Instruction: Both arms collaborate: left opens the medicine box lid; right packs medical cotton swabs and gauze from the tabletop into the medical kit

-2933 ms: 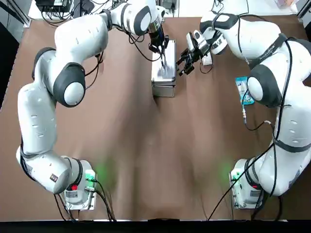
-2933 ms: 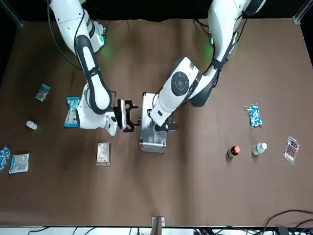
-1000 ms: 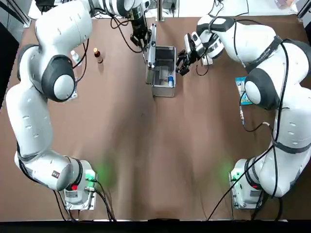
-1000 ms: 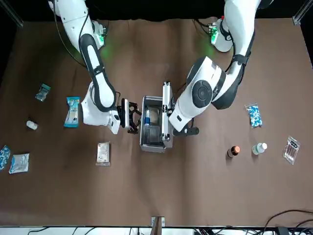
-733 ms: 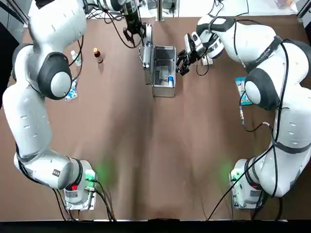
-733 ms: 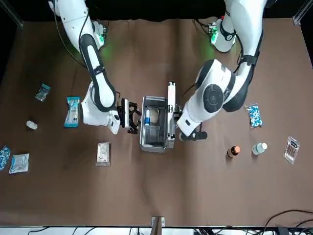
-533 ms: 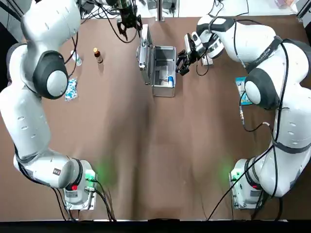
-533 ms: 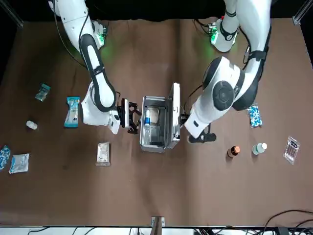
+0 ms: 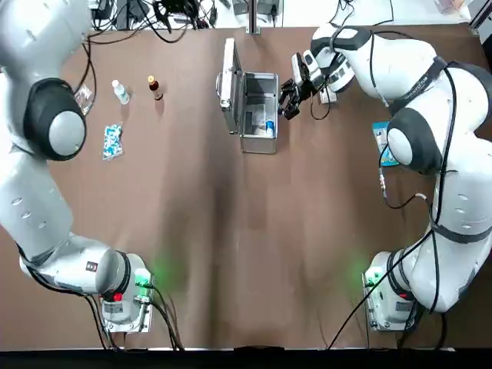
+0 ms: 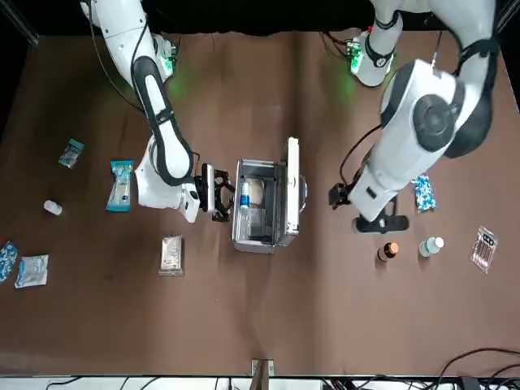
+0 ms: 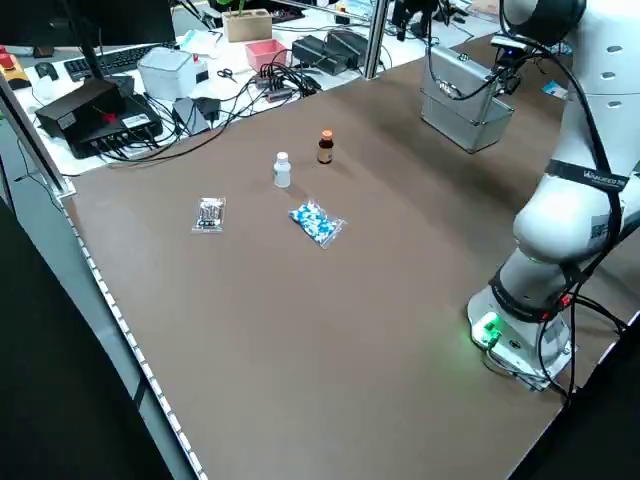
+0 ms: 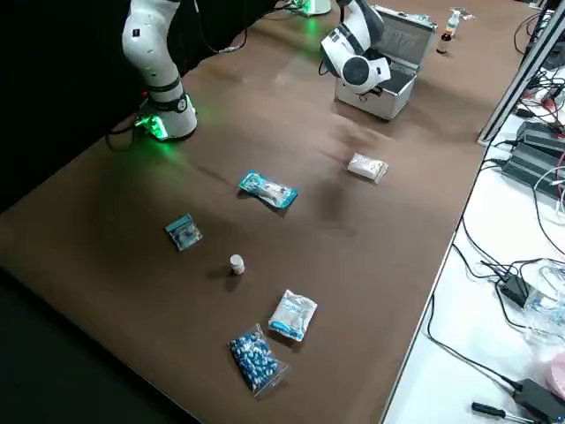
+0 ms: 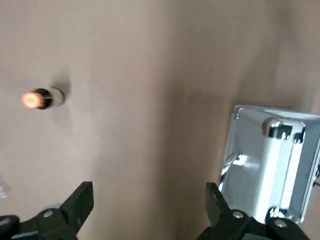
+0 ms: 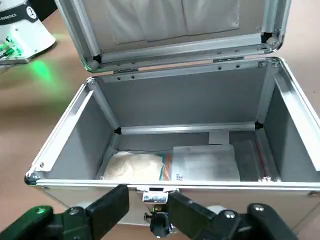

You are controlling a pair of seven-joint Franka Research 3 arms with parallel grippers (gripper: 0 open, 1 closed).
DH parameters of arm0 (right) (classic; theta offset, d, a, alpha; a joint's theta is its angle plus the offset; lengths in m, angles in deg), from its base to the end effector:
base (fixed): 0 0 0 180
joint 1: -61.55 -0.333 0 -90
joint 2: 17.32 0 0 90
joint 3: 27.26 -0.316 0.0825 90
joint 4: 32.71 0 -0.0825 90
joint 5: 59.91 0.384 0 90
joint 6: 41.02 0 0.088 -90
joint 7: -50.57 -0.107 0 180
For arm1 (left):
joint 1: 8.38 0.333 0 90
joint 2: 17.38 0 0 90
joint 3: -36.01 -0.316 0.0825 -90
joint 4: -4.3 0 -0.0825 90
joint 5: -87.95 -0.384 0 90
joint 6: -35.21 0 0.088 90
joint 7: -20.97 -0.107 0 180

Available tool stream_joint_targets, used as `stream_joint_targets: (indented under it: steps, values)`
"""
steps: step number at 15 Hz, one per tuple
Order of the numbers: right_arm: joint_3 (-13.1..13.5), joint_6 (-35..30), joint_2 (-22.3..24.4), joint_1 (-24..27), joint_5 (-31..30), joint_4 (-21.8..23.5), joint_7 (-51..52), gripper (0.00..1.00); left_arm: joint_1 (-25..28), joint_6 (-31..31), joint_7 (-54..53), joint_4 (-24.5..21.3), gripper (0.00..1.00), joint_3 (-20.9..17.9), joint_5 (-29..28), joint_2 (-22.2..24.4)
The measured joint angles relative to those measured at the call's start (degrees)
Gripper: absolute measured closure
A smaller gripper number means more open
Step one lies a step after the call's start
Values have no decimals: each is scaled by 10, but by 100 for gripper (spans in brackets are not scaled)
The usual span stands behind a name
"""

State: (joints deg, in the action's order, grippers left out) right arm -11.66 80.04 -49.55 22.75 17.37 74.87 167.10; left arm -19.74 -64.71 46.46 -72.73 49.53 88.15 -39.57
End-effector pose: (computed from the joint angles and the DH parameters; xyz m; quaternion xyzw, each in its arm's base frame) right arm 0.5541 0.2960 0.2151 -0.6479 -0.6275 -0.2368 0.3610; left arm 0.6240 -0.2594 0.5143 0.9988 0.0145 -0.0092 0.0463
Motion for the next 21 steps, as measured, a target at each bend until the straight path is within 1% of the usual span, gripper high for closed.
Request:
stream_joint_targets:
  steps: [4, 5, 6, 7, 9, 10, 11, 13, 14, 15, 17, 18, 21]
  values:
    - [9, -4, 1, 1, -7, -3, 10, 55, 49, 63, -91, 1, 1, -1, -1, 50]
    - [21, -5, 4, 5, -29, -13, 17, 54, 77, 101, -147, 1, 1, -1, -1, 69]
    - [27, -5, 6, 9, -45, -20, 18, 53, 90, 117, -169, 1, 1, -1, -1, 76]
    - [30, -5, 12, 15, -62, -26, 19, 52, 102, 127, -186, 0, 1, -1, -1, 81]
    - [33, -7, 31, 32, -96, -37, 19, 41, 124, 133, -202, 0, 0, -1, -1, 88]
    - [34, -13, 44, 43, -107, -41, 19, 41, 133, 134, -203, 0, 0, -1, -1, 89]
    - [36, -22, 56, 54, -116, -46, 19, 37, 141, 137, -204, 0, 0, -1, -1, 89]
    - [48, -40, 77, 76, -143, -60, 13, 37, 149, 152, -204, 0, 0, -1, -1, 89]
    - [58, -58, 83, 85, -155, -71, 2, 36, 150, 156, -203, 0, 0, -1, -1, 89]
    - [70, -85, 86, 94, -166, -85, -14, 31, 150, 156, -200, 0, 0, -1, -1, 91]
    - [94, -138, 88, 112, -206, -122, -70, 31, 150, 156, -192, 0, 0, -3, -1, 105]
    - [101, -155, 88, 118, -232, -143, -106, 32, 148, 156, -190, 0, 0, -7, -1, 115]
    - [113, -222, 93, 126, -306, -203, -228, 32, 133, 142, -185, -12, 0, -23, -1, 138]
